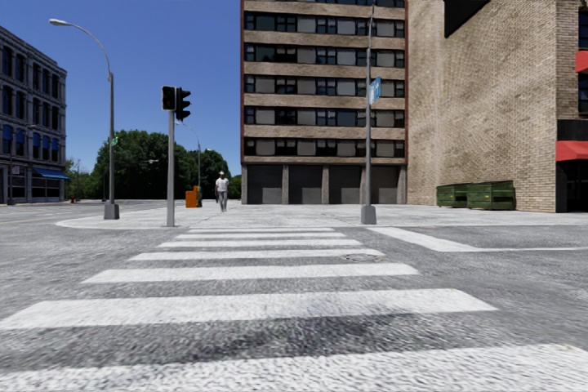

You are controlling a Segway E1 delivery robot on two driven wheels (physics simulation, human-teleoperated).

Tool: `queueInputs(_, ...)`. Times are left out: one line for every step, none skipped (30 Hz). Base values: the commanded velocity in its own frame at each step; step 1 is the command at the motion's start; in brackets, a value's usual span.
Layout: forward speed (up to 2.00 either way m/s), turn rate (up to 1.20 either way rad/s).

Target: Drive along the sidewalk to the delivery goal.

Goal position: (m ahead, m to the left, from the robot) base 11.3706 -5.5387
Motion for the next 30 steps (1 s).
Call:
queueInputs(2.00, 0.17)
queueInputs(2.00, 0.17)
queueInputs(2.00, 0.17)
queueInputs(2.00, 0.17)
queueInputs(2.00, 0.24)
queueInputs(2.00, 0.34)
queueInputs(2.00, 0.44)
queueInputs(2.00, 0.44)
queueInputs(2.00, 0.47)
queueInputs(2.00, 0.48)
queueInputs(2.00, 0.48)
queueInputs(2.00, 0.48)
queueInputs(2.00, 0.48)
queueInputs(2.00, 0.48)
queueInputs(2.00, 0.48)
queueInputs(2.00, 0.48)
queueInputs(2.00, 0.46)
queueInputs(2.00, 0.44)
queueInputs(2.00, 0.44)
queueInputs(2.00, 0.39)
queueInputs(2.00, 0.00)
queueInputs(2.00, 0.00)
queueInputs(2.00, 0.00)
queueInputs(2.00, 0.00)
queueInputs(2.00, 0.00)
queueInputs(2.00, 0.00)
queueInputs(2.00, 0.00)
queueInputs(2.00, 0.00)
queueInputs(2.00, 0.00)
queueInputs(2.00, 0.00)
